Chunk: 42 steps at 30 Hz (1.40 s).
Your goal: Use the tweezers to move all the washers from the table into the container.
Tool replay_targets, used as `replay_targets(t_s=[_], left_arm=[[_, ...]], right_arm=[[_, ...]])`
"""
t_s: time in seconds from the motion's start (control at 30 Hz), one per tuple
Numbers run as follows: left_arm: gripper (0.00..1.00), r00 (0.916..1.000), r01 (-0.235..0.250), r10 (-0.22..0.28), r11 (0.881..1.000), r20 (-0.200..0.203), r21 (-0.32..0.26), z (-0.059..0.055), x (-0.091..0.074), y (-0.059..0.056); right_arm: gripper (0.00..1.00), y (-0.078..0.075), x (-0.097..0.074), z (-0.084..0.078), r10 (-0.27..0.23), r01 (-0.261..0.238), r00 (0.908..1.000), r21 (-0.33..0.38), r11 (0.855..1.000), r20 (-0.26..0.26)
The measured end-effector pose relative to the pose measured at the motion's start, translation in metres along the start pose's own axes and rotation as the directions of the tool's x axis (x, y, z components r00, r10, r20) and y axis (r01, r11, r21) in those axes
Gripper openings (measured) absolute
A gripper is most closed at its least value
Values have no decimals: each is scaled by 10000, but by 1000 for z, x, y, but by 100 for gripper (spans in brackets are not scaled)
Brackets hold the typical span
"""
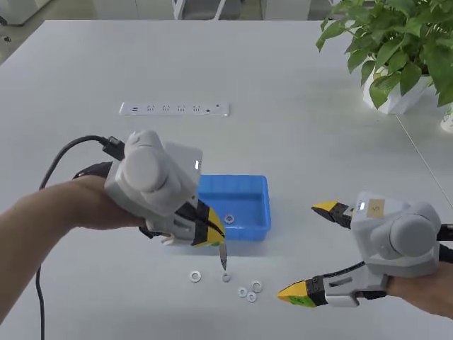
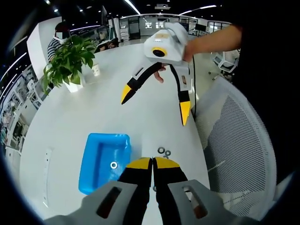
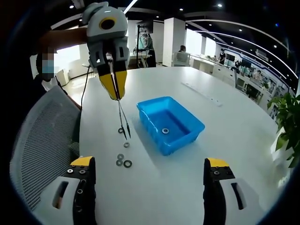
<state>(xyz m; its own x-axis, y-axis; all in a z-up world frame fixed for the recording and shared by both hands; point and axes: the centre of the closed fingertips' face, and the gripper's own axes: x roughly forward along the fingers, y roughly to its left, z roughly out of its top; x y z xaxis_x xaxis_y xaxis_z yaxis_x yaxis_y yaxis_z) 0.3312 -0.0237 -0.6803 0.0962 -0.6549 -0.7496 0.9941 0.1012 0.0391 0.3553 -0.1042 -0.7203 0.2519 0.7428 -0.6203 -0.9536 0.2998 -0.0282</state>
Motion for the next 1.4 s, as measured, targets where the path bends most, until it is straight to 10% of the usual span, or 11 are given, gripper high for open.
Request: replay_targets(t_s=[1.4], left_arm=[[4,9993,349,-349,9994,-94,-16,-10,14,-13]], right_arm=[[80,16,10,-1,640,-624,9975,-517,9967,299]])
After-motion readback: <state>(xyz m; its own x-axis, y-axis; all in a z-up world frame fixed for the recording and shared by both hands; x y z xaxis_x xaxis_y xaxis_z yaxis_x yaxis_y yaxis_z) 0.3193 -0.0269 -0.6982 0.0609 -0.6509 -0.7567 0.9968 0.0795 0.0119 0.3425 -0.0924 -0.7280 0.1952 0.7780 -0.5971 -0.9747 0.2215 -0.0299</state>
